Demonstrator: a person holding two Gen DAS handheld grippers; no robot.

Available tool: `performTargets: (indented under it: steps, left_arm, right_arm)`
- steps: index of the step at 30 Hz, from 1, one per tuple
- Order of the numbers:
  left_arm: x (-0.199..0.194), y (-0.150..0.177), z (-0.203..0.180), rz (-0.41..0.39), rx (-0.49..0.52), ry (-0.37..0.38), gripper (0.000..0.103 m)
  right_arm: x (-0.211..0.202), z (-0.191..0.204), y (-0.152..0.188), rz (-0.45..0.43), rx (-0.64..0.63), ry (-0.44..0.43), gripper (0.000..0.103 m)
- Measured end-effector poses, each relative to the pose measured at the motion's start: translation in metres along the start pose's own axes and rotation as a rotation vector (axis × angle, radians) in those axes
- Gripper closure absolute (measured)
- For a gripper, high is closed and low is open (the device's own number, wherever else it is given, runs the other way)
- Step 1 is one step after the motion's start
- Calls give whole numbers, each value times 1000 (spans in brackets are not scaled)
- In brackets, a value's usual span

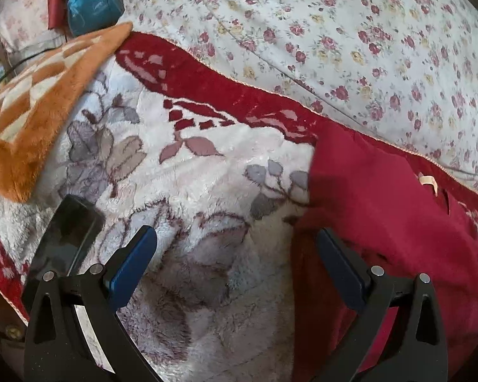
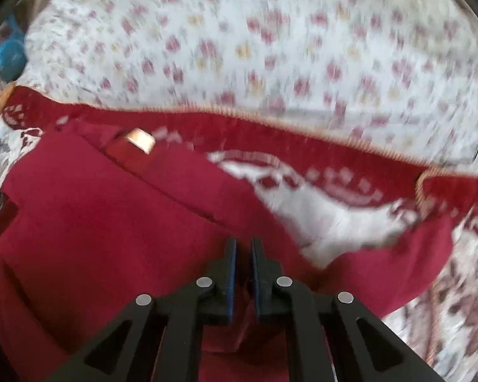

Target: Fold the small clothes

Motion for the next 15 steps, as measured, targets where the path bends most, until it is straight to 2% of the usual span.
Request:
performTargets:
  steps: [2,4,5,7,10,12,15]
  left_arm:
    - [4,-1,0,11,-13,4,2]
    - [7,-2,0,20,-32,13,2]
    - [8,-2,0,23,-33,14,2]
    - [12,0,-1,36,-19,9,2]
    - [20,8,-4,83,15,-3,2]
    - [22,9,-6,90,28,-3,2]
    - [23,9,-5,95,29,4,2]
  right_arm:
    - [-3,6,-9,-24,29,8,86]
    - [-14,28,-31,-93,50,-57,75]
    - [-15,38,-37,-112,51,-95,73]
    - [-19,88,-65,-148,19,-261,73]
    - [-10,154,-94,-146,-38,-454,73]
    - [10,202,-114,-109,-101,-541,73]
    - [42,259,-129,-38,-226,-594,73]
Point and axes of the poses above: each gripper's, at about its wrist camera, not at the fingertips, and x roughly the way its jaws point, z to its left, y to its underside, the point moved 5 cm from there along x, roughly the way its jaws point, and after that the axes turned 7 degrees about -z, right-handed, at the moved point
